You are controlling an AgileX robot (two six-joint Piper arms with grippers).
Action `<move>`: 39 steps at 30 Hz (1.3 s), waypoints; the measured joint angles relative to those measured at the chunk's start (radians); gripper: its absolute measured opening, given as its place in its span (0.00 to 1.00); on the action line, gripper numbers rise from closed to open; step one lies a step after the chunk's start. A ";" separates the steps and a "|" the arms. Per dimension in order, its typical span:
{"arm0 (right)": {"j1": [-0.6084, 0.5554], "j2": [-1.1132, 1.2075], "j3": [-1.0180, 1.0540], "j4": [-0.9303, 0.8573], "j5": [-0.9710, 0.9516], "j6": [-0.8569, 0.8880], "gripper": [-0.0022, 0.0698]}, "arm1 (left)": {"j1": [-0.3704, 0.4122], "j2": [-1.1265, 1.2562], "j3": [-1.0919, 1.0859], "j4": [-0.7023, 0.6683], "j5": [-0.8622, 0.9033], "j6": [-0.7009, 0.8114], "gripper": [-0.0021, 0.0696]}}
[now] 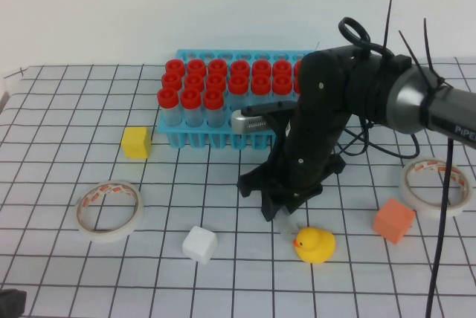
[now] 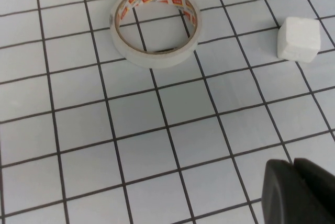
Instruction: Place the test tubes
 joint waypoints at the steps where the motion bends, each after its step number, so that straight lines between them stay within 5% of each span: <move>1: 0.002 -0.002 -0.001 0.002 0.006 -0.012 0.36 | 0.000 0.000 0.000 -0.002 -0.006 0.000 0.03; 7: 0.029 -0.080 -0.043 -0.033 -0.015 -0.082 0.36 | 0.000 0.000 0.000 -0.015 -0.059 0.000 0.03; 18: 0.211 -0.352 -0.033 -0.423 -0.275 -0.012 0.36 | 0.000 0.000 0.000 -0.159 -0.336 0.095 0.03; 27: 0.349 -0.438 0.234 -0.493 -0.835 0.055 0.36 | 0.000 0.000 0.000 -0.294 -0.585 0.210 0.03; 33: 0.364 -0.438 0.503 -0.497 -1.299 0.080 0.36 | 0.000 0.000 0.000 -0.329 -0.596 0.244 0.03; 39: 0.364 -0.412 0.610 -0.496 -1.509 0.060 0.36 | -0.052 0.000 0.000 -0.333 -0.578 0.282 0.03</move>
